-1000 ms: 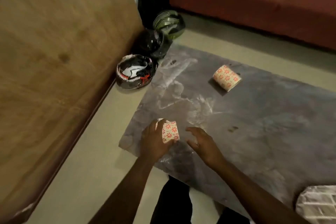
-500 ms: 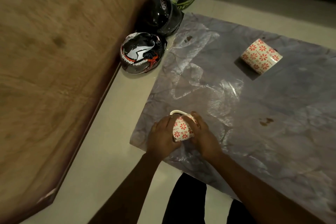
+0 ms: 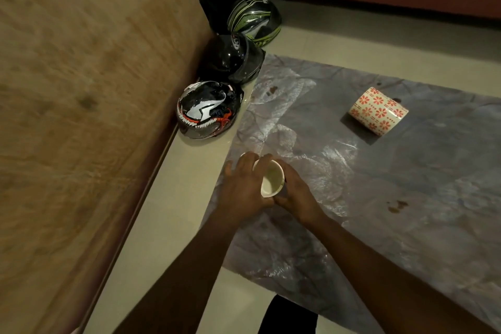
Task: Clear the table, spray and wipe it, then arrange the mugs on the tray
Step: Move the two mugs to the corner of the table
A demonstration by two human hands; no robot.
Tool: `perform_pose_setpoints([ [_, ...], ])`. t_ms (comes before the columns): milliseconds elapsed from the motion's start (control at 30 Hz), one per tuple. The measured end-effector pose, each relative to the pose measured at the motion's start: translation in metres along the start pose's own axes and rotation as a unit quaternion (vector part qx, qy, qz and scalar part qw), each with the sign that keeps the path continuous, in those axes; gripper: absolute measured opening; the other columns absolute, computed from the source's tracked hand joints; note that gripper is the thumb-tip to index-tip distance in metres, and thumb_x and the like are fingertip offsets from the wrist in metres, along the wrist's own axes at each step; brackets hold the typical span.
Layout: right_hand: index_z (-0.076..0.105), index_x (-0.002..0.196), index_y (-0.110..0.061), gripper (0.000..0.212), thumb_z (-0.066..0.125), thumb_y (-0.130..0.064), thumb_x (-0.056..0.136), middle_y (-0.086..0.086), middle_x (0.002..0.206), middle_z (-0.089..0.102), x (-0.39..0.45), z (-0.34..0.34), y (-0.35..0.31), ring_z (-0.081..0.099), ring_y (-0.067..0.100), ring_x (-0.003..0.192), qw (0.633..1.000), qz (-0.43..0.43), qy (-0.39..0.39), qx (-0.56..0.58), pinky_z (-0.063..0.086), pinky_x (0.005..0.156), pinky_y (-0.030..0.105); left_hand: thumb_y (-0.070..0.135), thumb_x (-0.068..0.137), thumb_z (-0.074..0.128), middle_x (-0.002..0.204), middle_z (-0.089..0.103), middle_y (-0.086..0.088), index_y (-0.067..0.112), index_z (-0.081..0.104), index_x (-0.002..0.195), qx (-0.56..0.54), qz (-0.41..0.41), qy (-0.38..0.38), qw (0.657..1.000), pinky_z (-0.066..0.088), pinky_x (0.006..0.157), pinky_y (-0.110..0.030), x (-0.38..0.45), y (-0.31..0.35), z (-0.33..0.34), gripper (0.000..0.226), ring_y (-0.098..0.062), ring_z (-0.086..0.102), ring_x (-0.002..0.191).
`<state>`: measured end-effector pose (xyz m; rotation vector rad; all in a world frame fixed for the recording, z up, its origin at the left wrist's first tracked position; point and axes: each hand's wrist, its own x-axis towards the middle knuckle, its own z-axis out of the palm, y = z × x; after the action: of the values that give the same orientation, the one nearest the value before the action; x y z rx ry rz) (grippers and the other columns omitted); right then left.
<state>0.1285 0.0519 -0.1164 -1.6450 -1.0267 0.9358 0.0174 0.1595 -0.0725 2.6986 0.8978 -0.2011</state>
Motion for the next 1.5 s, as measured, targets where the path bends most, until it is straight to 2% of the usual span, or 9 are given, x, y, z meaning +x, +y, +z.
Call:
perform_pose_setpoints([
  [267,0.037,0.139,-0.010,0.077,0.078,-0.009,0.074,0.001,0.140,0.043,0.001,0.010,0.023,0.041,0.007,0.128,0.999,0.026,-0.036,-0.007,0.031,0.106,0.014,0.062,0.059,0.060,0.117,0.058,-0.007,0.018,0.051,0.134,-0.039,0.005,0.051,0.998,0.046,0.092,-0.048,-0.010,-0.014,0.021,0.088,-0.028,0.058,0.109],
  [367,0.031,0.138,-0.012,0.076,0.075,-0.006,0.077,-0.002,0.139,0.035,0.002,0.004,0.015,0.027,-0.012,0.127,0.997,0.000,-0.063,-0.052,0.019,0.105,0.003,0.063,0.063,0.062,0.125,0.057,-0.003,0.025,0.048,0.137,-0.029,-0.005,0.046,0.999,0.041,0.101,-0.051,-0.010,-0.011,0.022,0.084,-0.025,0.055,0.119],
  [433,0.032,0.138,-0.012,0.067,0.070,-0.009,0.083,0.003,0.142,0.035,0.002,-0.010,0.007,0.027,-0.003,0.132,0.994,-0.005,-0.063,-0.093,0.019,0.108,0.007,0.064,0.067,0.066,0.136,0.053,-0.001,0.029,0.045,0.139,-0.051,-0.008,0.058,0.997,0.035,0.108,-0.054,-0.005,-0.001,0.019,0.082,-0.021,0.048,0.130],
  [633,0.037,0.142,-0.019,0.057,0.058,-0.034,0.091,0.001,0.147,0.039,0.004,-0.108,-0.015,0.037,0.015,0.134,0.973,0.050,0.104,-0.198,0.028,0.107,0.025,0.050,0.084,0.060,0.147,0.045,-0.001,0.023,0.035,0.148,-0.220,0.037,0.072,0.972,0.036,0.110,-0.046,0.064,0.073,-0.014,0.074,-0.020,0.041,0.136],
  [900,0.049,0.132,-0.011,0.052,0.067,-0.026,0.086,0.013,0.133,0.053,0.027,-0.225,0.019,0.051,0.032,0.118,0.935,0.071,0.210,-0.278,0.042,0.097,0.042,0.031,0.086,0.068,0.140,0.049,-0.007,0.019,0.045,0.140,-0.321,-0.002,0.029,0.947,0.044,0.100,-0.034,0.184,0.158,-0.004,0.059,-0.024,0.051,0.126],
  [1000,0.049,0.131,-0.010,0.051,0.067,-0.024,0.086,0.014,0.130,0.054,0.029,-0.244,0.047,0.050,0.030,0.117,0.939,0.084,0.237,-0.237,0.038,0.095,0.033,0.037,0.081,0.073,0.146,0.042,-0.009,0.023,0.038,0.143,-0.309,-0.056,-0.034,0.949,0.042,0.104,-0.038,0.215,0.161,0.011,0.072,-0.028,0.045,0.131],
  [1167,0.043,0.135,-0.012,0.051,0.062,-0.024,0.090,0.011,0.139,0.047,0.020,-0.245,0.091,0.049,0.027,0.121,0.940,0.186,0.253,-0.135,0.040,0.099,0.037,0.061,0.070,0.074,0.161,0.023,-0.001,0.040,0.018,0.151,-0.014,0.135,-0.094,0.986,0.016,0.118,-0.056,0.258,0.176,0.020,0.101,-0.026,0.022,0.147],
  [1333,0.051,0.129,-0.007,0.031,0.045,-0.009,0.098,0.014,0.128,0.058,0.016,-0.226,0.098,0.057,0.023,0.113,0.956,0.167,0.238,-0.027,0.043,0.094,0.022,0.051,0.059,0.087,0.137,0.057,0.001,0.033,0.046,0.140,-0.054,0.132,-0.270,0.952,0.042,0.092,-0.028,0.275,0.178,0.025,0.093,-0.020,0.055,0.117],
  [1500,0.057,0.124,-0.006,0.028,0.045,-0.008,0.098,0.011,0.125,0.061,0.008,-0.210,0.105,0.056,0.013,0.106,0.953,0.189,0.238,0.016,0.036,0.077,-0.007,0.059,0.050,0.085,0.132,0.053,0.000,0.034,0.037,0.142,-0.068,0.148,-0.251,0.954,0.043,0.091,-0.031,0.257,0.175,0.043,0.107,-0.017,0.052,0.112],
])
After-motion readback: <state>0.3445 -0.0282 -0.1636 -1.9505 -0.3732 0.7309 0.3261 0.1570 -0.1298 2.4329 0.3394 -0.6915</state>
